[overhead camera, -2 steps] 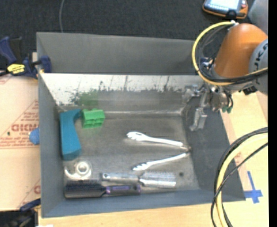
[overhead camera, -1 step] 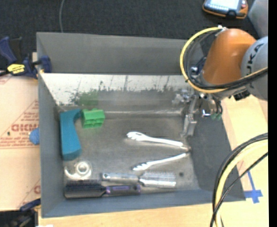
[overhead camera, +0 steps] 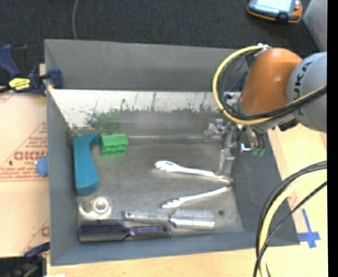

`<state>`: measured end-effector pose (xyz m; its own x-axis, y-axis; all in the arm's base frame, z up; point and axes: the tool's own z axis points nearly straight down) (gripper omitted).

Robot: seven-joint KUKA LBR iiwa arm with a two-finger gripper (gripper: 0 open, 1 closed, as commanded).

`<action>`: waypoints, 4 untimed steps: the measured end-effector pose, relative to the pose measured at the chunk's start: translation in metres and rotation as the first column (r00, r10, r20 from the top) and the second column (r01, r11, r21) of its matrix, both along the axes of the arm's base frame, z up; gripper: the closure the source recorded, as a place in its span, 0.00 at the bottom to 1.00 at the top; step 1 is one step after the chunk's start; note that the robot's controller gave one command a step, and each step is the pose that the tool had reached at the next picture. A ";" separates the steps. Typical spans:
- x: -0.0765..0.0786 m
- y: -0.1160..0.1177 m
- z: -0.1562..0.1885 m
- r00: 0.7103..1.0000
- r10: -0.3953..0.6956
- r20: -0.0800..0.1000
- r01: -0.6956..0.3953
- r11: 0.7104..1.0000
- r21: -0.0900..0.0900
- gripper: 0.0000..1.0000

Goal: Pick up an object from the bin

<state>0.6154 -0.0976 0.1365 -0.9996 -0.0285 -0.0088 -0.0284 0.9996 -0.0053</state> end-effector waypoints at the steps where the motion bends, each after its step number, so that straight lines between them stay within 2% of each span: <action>1: -0.025 0.025 -0.036 1.000 -0.023 0.006 0.023 1.000 0.001 0.00; 2: -0.018 0.025 -0.065 0.999 0.045 0.010 -0.045 0.999 -0.004 0.00; 3: -0.016 0.003 -0.065 0.999 -0.046 0.015 0.046 0.999 0.003 1.00; 4: -0.016 0.003 -0.065 0.999 -0.045 0.015 0.045 0.999 0.003 1.00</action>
Offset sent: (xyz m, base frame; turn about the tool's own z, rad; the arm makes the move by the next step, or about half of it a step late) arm -0.0190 0.0263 -0.0665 -0.0456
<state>0.5989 -0.0943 0.0717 -0.9996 0.0167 -0.0244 0.0167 0.9999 -0.0025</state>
